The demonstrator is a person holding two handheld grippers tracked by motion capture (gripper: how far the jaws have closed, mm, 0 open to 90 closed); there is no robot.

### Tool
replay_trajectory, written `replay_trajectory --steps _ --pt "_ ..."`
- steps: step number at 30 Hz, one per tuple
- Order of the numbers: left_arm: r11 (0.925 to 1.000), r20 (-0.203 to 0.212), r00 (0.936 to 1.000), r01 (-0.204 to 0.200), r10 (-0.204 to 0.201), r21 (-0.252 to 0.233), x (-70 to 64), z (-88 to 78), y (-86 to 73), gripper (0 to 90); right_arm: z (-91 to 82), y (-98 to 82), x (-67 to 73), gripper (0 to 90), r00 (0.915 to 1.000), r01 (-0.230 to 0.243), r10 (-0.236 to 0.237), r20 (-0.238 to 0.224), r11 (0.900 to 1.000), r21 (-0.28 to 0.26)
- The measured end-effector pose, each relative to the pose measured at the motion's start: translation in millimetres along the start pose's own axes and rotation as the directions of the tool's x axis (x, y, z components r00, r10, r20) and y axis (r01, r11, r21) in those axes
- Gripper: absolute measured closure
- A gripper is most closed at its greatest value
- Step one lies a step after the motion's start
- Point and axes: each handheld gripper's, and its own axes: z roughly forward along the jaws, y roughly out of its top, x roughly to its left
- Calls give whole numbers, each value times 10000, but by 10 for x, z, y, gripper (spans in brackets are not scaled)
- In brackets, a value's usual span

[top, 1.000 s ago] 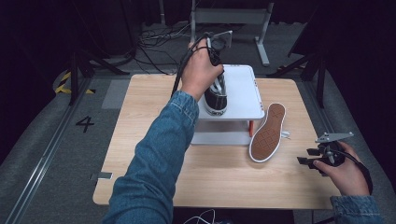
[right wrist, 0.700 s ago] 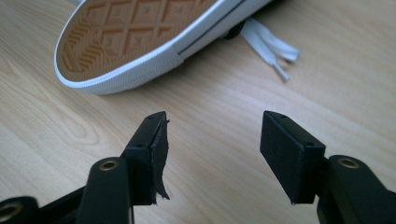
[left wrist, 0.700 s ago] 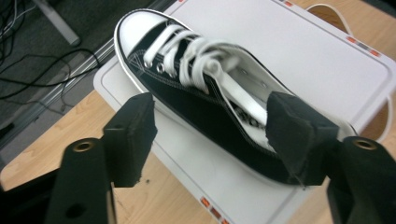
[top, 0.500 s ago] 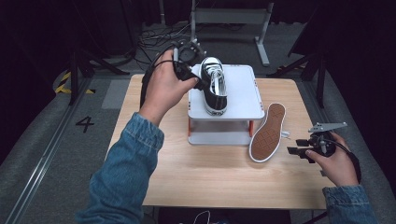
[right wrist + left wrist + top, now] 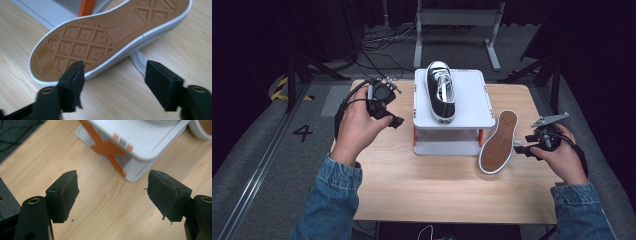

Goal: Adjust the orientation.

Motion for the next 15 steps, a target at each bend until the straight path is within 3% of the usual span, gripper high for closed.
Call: replay_trajectory --steps 2,4,6,8,10,13,15 --pt "9998 190 9996 215 -214 -22 30 96 -140 250 45 23 13 286 9997 -54 57 254 9999 -128" --pt "9992 215 9990 393 -394 48 55 195 -279 249 69 38 28 396 9999 91 -91 74 10000 15" --pt "9982 26 9983 575 -576 158 65 281 -397 249 64 48 38 533 9997 -63 67 -240 9999 151" --pt "9966 -211 9969 767 -760 316 62 379 -520 249 57 67 53 643 9997 3 3 -234 9997 250" --pt "9955 -82 9964 842 -839 428 49 487 -638 257 60 94 90 773 9998 106 -101 -198 9997 222" --pt "9932 106 9962 852 -863 788 32 631 -727 278 88 129 146 890 9996 248 -246 -101 9995 200" --pt "9920 -27 9969 789 -790 985 6 701 -756 276 107 155 173 900 9995 318 -320 63 9993 194"
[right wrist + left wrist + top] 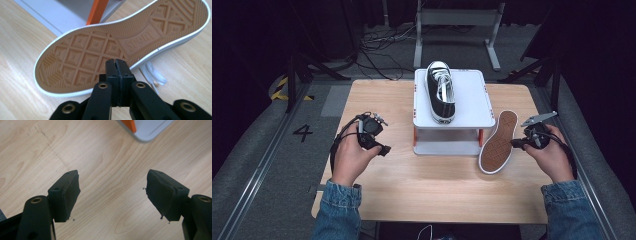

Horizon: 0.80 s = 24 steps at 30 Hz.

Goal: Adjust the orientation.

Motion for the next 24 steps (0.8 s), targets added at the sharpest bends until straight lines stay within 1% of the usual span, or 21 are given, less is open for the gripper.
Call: replay_trajectory --steps 1,2,4,6,8,9,10,11,12,14,15,16,17,18,19,20,22,23,24 --pt "9999 -65 10000 -75 76 118 -10 32 -8 276 12 8 11 900 10000 16 -16 -35 10000 19" --pt "9997 -13 9999 -142 142 186 -19 71 -18 274 24 14 20 900 10000 51 -51 -22 9999 89" --pt "9997 122 9997 -207 205 162 -27 137 -42 269 46 14 29 900 9999 90 -92 86 9997 245" --pt "9995 182 9997 -159 155 263 -21 179 -67 266 72 5 30 900 9998 96 -104 189 9992 395" --pt "9995 188 9998 -27 21 328 -8 211 -96 253 113 -8 31 900 9998 115 -122 144 9986 517" --pt "9995 188 9998 -27 21 328 -8 211 -96 248 113 -8 31 900 9998 115 -122 144 9986 517" --pt "9992 217 9997 88 -96 380 -4 219 -107 248 141 -17 33 900 9999 60 -70 153 9978 662" --pt "9990 230 9997 104 -115 444 16 236 -125 244 153 -31 23 900 9998 -27 9 207 9960 894" --pt "9988 270 9994 213 -225 431 21 244 -134 240 158 -43 14 900 9998 -67 48 208 9954 952" --pt "9988 204 9996 178 -188 460 30 246 -140 237 165 -59 6 900 9997 -132 112 201 9951 980" --pt "9985 218 9995 229 -240 492 31 253 -147 235 179 -79 -4 900 9996 -179 157 216 9942 1059" --pt "9984 285 9992 281 -295 494 35 263 -157 236 225 -128 -33 900 9994 -258 224 260 9902 1371" --pt "9984 277 9993 244 -258 511 41 263 -160 235 253 -157 -46 900 9991 -350 305 310 9872 1556" --pt "9984 277 9993 244 -258 511 41 263 -160 235 253 -157 -46 900 9991 -350 305 310 9872 1556" --pt "9982 316 9989 341 -357 499 46 278 -169 235 296 -210 -83 900 9983 -483 417 411 9835 1745" --pt "9982 316 9989 341 -357 499 46 278 -169 235 296 -210 -83 900 9983 -483 417 411 9835 1745" --pt "9980 309 9989 333 -350 532 58 289 -176 234 309 -258 -127 897 9971 -706 640 419 9808 1815" --pt "9976 276 9986 426 -442 539 56 296 -178 234 304 -276 -146 884 9965 -803 751 358 9806 1789" --pt "9975 261 9986 436 -451 552 59 302 -180 233 301 -285 -154 875 9961 -859 807 365 9810 1740"
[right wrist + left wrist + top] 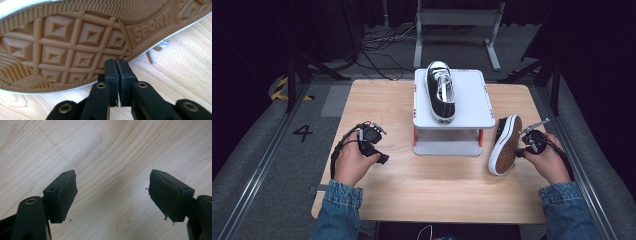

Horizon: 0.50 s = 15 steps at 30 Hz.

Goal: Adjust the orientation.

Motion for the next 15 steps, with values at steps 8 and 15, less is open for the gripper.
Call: replay_trajectory --steps 8,15 --pt "9991 6 9997 -250 250 -351 54 65 -78 170 -45 3 -8 814 9999 4 -8 -160 9997 -259" --pt "9998 -169 9998 -112 109 -174 42 23 -210 179 -431 186 101 802 9991 392 -409 -67 9853 -1665"
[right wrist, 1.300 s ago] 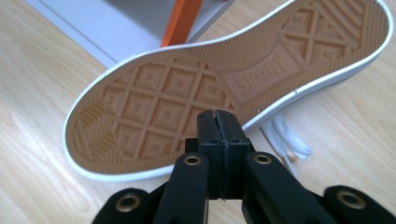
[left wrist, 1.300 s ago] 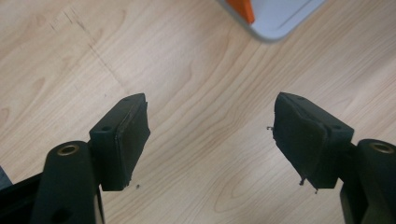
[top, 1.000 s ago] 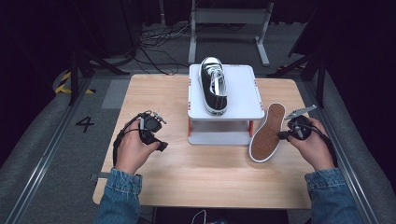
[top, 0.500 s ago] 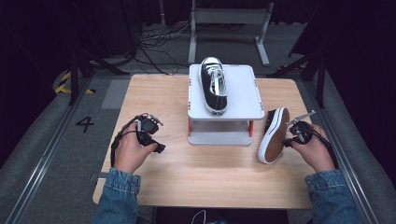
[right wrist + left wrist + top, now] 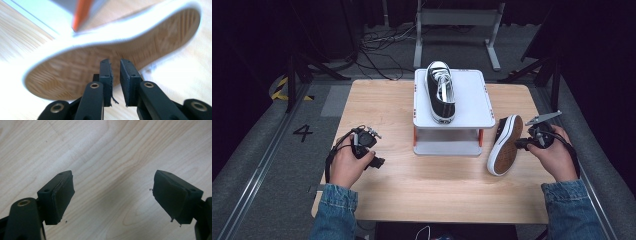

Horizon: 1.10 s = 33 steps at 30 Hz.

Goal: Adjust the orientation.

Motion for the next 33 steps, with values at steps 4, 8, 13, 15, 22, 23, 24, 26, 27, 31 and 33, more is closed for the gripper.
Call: replay_trajectory --steps 4,8,13,15,22,23,24,26,27,31,33 --pt "9996 -54 9997 255 -254 157 3 40 -97 176 -10 195 172 802 9968 677 -695 -402 9968 -431" --pt "9986 -53 9993 377 -376 364 4 24 -188 179 113 345 328 800 9901 1271 -1293 -542 9910 -425" --pt "9987 -102 9991 404 -401 302 1 9 -196 181 312 337 310 806 9906 1259 -1255 -539 9920 40" --pt "9987 -105 9993 375 -371 346 -3 33 -179 182 310 305 279 813 9916 1007 -1019 -796 9948 -181" --pt "9995 118 9995 276 -278 167 -20 78 -17 184 61 151 166 875 9975 588 -600 -386 9977 -323" --pt "9995 118 9995 276 -278 167 -20 78 -17 184 61 151 166 875 9975 588 -600 -386 9977 -323" --pt "9995 273 9993 262 -266 158 -18 77 18 184 0 101 130 879 9986 446 -455 -284 9985 -321" --pt "9995 318 9990 308 -308 13 -6 69 72 185 -102 1 72 881 9997 156 -162 -178 9994 -298" --pt "9995 320 9990 314 -312 -59 4 70 100 185 -138 -45 47 881 9999 48 -52 -130 9995 -318" --pt "9994 386 9987 339 -336 -71 10 117 207 191 -250 -216 -35 881 9992 -410 409 -22 9984 -401" --pt "9998 467 9987 188 -188 -10 -3 147 265 191 -296 -281 -58 883 9984 -516 521 201 9983 -260"
